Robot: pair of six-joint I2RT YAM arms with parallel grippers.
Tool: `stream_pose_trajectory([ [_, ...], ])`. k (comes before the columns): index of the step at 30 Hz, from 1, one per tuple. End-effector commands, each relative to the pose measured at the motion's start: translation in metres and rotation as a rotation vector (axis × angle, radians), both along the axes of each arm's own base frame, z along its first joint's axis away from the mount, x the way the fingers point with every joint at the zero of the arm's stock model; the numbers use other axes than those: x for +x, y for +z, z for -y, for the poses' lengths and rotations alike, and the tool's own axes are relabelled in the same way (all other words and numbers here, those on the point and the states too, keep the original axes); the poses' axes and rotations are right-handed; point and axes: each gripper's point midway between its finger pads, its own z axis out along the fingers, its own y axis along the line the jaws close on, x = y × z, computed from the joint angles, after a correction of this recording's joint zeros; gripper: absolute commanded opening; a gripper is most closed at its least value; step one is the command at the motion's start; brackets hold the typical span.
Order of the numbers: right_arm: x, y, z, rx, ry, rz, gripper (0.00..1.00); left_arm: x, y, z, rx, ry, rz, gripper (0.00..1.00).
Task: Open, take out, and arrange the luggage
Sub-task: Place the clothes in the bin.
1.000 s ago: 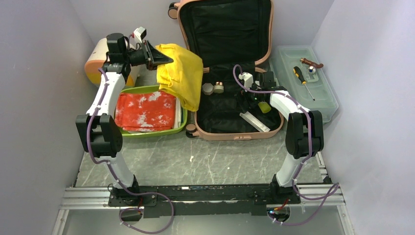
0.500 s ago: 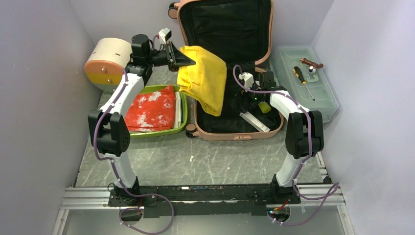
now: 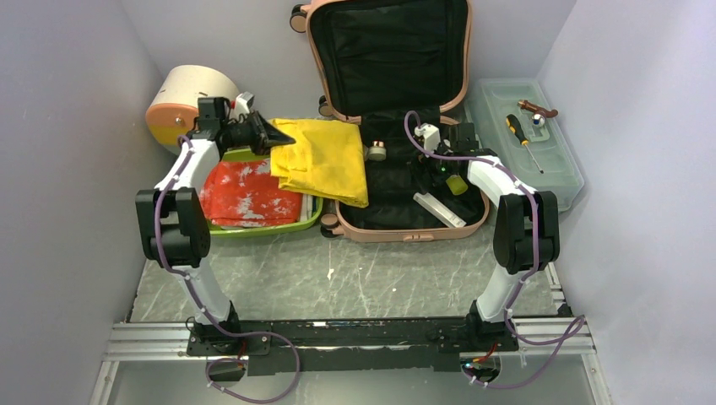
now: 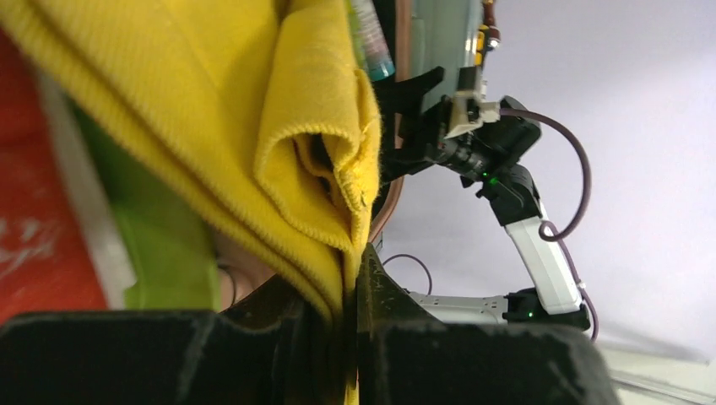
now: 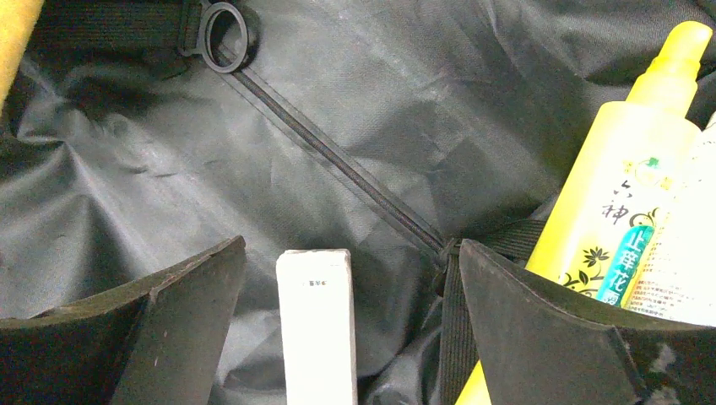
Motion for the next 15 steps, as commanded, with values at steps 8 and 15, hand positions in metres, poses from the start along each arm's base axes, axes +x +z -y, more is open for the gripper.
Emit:
stream_pose_trajectory([
  [8,0.006,0.024,-0.003,0.027,0.012,0.072,1.00,-0.032,-0.001,-0.051,0.113,-0.035,0.085,0.00],
  [15,0.006,0.024,-0.003,0.028,0.013,0.072,1.00,-0.032,-0.021,-0.075,0.183,-0.053,0.023,0.00],
])
